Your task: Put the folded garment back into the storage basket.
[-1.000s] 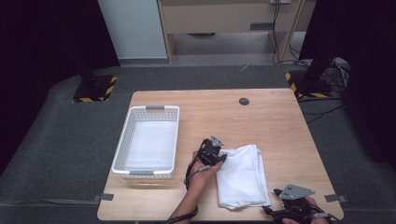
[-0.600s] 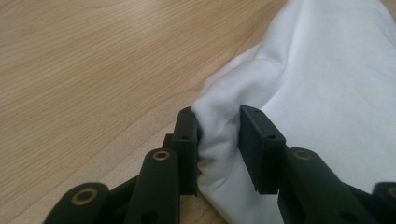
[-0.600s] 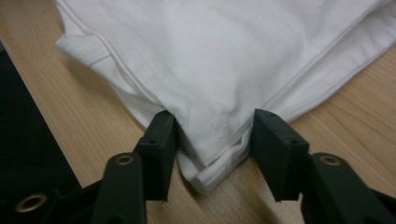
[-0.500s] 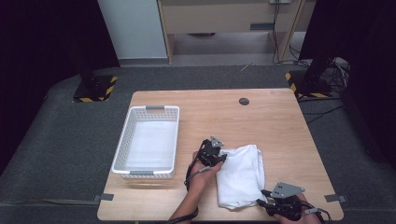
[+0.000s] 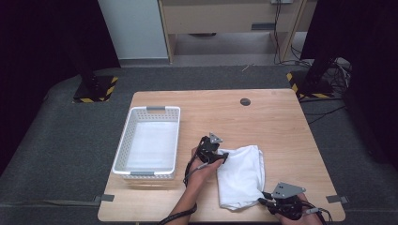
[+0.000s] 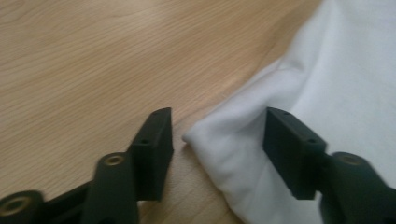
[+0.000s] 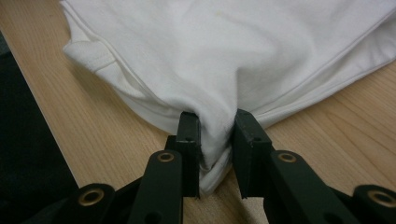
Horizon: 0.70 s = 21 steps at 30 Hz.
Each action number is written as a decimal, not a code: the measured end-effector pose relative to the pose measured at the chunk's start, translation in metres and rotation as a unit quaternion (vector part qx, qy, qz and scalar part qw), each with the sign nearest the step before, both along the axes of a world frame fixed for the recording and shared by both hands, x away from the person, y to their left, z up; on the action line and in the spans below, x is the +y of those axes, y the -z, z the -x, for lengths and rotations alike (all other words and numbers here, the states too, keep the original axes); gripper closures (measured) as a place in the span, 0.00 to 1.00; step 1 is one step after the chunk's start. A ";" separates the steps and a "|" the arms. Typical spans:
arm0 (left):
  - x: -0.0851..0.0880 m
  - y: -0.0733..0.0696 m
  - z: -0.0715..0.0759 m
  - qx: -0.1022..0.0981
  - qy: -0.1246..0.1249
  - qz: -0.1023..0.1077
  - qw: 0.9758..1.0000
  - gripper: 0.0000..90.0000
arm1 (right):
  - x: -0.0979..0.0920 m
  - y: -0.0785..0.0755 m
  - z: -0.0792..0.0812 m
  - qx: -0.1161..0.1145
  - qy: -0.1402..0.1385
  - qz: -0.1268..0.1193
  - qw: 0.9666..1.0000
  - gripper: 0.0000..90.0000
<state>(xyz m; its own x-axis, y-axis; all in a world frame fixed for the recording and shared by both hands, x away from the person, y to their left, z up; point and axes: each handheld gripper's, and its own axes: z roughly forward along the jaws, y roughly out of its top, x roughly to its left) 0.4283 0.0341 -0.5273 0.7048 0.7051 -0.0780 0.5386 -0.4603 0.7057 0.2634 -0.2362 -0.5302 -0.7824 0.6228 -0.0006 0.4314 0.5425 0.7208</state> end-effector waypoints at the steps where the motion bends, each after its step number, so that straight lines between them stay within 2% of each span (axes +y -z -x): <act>1: -0.001 0.000 0.002 -0.004 0.004 -0.003 1.000 0.54 | 0.000 0.000 0.000 0.000 0.000 0.000 1.000 0.83; 2: -0.002 0.001 0.004 -0.005 0.009 0.004 1.000 0.60 | 0.000 0.000 0.000 0.001 0.001 -0.001 1.000 0.84; 5: -0.002 0.002 0.006 -0.005 0.007 0.013 1.000 0.68 | 0.001 0.000 0.000 -0.001 0.001 -0.001 1.000 0.86; 8: -0.003 0.001 0.009 -0.004 0.005 0.010 1.000 0.74 | 0.003 0.000 0.000 -0.008 0.000 0.004 1.000 0.88; 11: -0.004 0.000 0.011 -0.007 -0.001 0.007 1.000 0.80 | 0.003 -0.001 -0.001 0.001 0.007 -0.008 1.000 0.90; 14: -0.005 -0.003 0.013 -0.014 -0.005 0.000 1.000 0.83 | 0.004 -0.005 -0.001 -0.002 0.010 -0.017 1.000 0.90; 21: -0.005 -0.019 0.017 -0.024 -0.010 0.016 1.000 0.86 | 0.005 -0.026 -0.004 -0.009 0.001 -0.019 1.000 0.91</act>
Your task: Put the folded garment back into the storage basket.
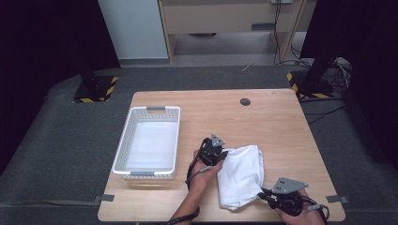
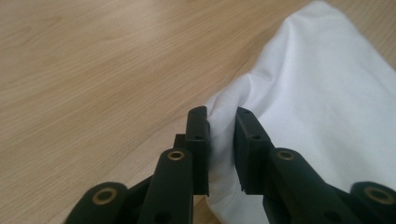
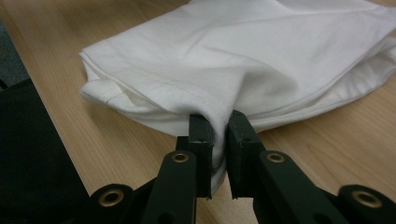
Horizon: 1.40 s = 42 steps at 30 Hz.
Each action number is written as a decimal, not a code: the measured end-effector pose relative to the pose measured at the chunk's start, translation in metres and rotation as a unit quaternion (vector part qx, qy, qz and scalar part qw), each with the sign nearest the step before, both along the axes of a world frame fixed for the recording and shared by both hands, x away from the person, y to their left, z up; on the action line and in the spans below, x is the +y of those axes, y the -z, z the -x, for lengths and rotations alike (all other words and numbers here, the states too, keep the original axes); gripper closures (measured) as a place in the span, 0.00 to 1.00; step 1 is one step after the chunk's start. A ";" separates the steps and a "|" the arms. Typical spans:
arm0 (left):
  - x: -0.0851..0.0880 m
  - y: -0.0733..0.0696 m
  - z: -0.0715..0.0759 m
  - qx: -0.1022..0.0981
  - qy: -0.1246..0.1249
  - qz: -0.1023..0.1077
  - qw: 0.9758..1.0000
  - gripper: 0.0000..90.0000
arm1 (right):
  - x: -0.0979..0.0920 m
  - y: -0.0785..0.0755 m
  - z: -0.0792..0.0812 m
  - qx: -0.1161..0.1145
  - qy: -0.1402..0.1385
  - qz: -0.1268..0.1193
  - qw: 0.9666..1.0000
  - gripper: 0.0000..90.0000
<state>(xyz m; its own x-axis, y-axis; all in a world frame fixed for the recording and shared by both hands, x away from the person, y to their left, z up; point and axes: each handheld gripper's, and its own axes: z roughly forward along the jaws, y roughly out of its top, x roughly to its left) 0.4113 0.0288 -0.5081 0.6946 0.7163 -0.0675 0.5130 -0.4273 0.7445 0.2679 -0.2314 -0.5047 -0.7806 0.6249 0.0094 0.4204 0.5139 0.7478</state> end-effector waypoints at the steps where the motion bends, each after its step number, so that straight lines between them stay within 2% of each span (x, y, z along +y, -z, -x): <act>1: 0.000 -0.003 0.001 0.000 0.001 0.001 1.000 0.87 | 0.000 -0.003 -0.001 -0.001 -0.002 0.001 1.000 0.91; 9: -0.001 -0.025 0.003 -0.012 0.008 0.008 1.000 0.87 | 0.004 -0.026 -0.004 -0.010 -0.011 0.004 1.000 0.91; 20: 0.002 -0.042 0.003 -0.022 0.014 0.009 1.000 0.88 | 0.012 -0.046 -0.009 -0.016 -0.024 0.005 1.000 0.91; 31: 0.009 -0.068 0.001 -0.031 0.012 0.019 0.999 0.89 | 0.016 -0.066 -0.016 -0.016 -0.025 -0.002 1.000 0.91; 33: 0.012 -0.074 0.001 -0.034 0.009 0.030 0.999 0.89 | 0.016 -0.070 -0.018 -0.018 -0.024 -0.002 1.000 0.91; 42: 0.022 -0.096 -0.009 -0.036 0.019 0.016 0.999 0.89 | 0.027 -0.088 -0.027 -0.030 -0.028 -0.016 0.999 0.91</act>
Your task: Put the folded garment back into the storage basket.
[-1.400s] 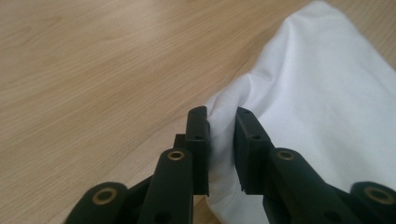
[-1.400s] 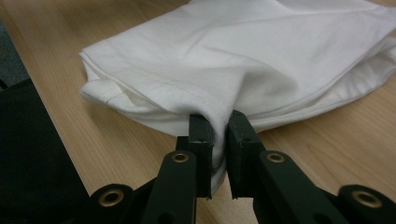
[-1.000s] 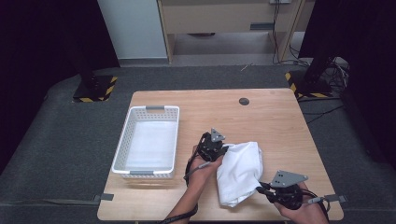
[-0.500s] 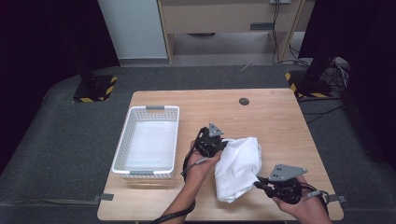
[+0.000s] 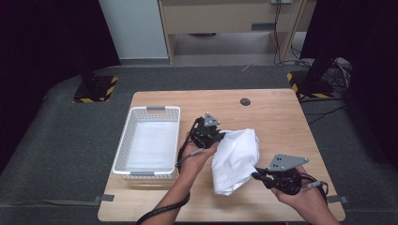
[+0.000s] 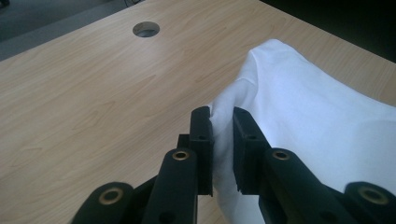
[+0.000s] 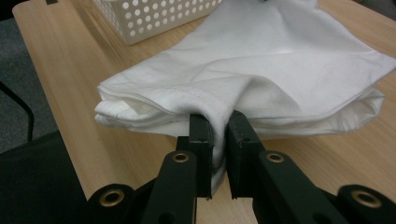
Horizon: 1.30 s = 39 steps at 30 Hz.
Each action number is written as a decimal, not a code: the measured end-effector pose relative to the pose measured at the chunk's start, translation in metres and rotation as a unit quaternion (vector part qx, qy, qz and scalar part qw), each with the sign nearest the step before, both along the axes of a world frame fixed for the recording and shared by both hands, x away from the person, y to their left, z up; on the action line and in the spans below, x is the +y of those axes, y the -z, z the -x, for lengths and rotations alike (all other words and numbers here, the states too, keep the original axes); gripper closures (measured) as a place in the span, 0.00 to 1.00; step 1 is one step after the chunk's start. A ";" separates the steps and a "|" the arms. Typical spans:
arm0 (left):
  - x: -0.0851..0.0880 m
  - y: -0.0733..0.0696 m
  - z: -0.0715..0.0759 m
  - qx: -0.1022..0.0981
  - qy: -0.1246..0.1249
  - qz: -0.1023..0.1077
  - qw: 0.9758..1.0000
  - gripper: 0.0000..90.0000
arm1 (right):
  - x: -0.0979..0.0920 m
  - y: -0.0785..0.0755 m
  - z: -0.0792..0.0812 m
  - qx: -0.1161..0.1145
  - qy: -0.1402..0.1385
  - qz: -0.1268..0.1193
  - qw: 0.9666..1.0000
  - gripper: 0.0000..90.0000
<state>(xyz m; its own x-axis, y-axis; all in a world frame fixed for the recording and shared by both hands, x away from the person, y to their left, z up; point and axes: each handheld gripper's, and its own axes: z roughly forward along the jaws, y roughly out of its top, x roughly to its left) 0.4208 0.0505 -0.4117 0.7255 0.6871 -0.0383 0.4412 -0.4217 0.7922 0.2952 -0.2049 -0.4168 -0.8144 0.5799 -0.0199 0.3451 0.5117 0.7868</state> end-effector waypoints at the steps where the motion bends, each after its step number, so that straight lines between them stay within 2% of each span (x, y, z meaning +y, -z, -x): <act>1: 0.001 -0.002 -0.001 0.000 0.001 0.000 1.000 0.89 | 0.001 -0.002 -0.001 -0.001 0.000 0.000 1.000 0.91; 15: 0.018 -0.031 -0.007 -0.018 -0.007 0.002 1.000 0.89 | 0.014 -0.020 -0.003 -0.016 -0.009 -0.007 1.000 0.91; 26: 0.027 -0.037 -0.008 -0.020 -0.010 -0.003 1.000 0.89 | 0.022 -0.029 -0.005 -0.022 -0.019 -0.004 1.000 0.91; 39: 0.040 -0.042 -0.013 -0.025 -0.018 -0.002 1.000 0.89 | 0.035 -0.031 -0.012 -0.025 -0.024 -0.005 0.999 0.91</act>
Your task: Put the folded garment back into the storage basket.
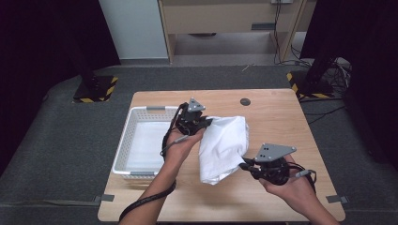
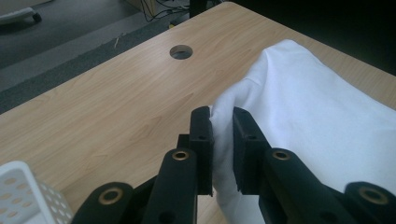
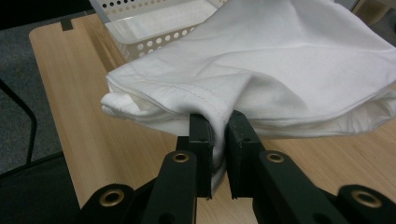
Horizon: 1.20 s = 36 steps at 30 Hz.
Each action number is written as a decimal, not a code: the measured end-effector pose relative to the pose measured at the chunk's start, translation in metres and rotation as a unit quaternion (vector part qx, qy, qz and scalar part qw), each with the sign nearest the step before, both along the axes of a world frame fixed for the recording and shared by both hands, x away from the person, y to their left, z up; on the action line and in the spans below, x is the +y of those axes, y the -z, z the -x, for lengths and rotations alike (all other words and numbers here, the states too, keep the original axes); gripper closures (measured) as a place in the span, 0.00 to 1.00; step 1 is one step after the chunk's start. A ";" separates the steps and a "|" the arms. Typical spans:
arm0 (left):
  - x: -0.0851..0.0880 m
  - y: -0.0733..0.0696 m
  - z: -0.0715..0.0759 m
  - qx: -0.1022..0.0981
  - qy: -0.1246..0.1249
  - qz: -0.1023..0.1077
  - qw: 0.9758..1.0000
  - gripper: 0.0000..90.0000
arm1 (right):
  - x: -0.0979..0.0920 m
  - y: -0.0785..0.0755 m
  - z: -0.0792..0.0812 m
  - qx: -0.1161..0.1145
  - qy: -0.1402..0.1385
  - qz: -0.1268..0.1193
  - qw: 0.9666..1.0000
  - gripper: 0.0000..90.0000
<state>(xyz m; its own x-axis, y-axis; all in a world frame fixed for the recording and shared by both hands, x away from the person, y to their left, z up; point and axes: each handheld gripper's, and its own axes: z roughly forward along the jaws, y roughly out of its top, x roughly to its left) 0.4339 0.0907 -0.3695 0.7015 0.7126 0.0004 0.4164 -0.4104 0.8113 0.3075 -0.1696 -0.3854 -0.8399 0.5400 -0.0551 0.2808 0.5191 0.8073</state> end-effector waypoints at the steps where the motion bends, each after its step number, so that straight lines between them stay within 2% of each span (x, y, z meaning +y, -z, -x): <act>1: 0.001 0.000 -0.001 0.001 -0.001 -0.002 1.000 0.89 | 0.001 0.000 -0.001 -0.001 -0.001 0.001 1.000 0.91; 9: 0.014 -0.001 -0.005 0.003 -0.006 0.002 1.000 0.89 | 0.010 -0.003 -0.008 0.000 -0.003 0.003 1.000 0.91; 15: 0.025 -0.004 -0.007 0.002 -0.008 0.002 1.000 0.89 | 0.023 -0.006 -0.012 -0.001 -0.009 0.006 1.000 0.91; 21: 0.038 -0.008 -0.010 0.000 -0.010 0.010 1.000 0.89 | 0.036 -0.006 -0.015 -0.005 -0.011 0.004 1.000 0.91; 36: 0.073 -0.012 -0.018 0.001 -0.023 0.000 1.000 0.89 | 0.065 -0.008 -0.025 -0.005 -0.026 0.002 1.000 0.91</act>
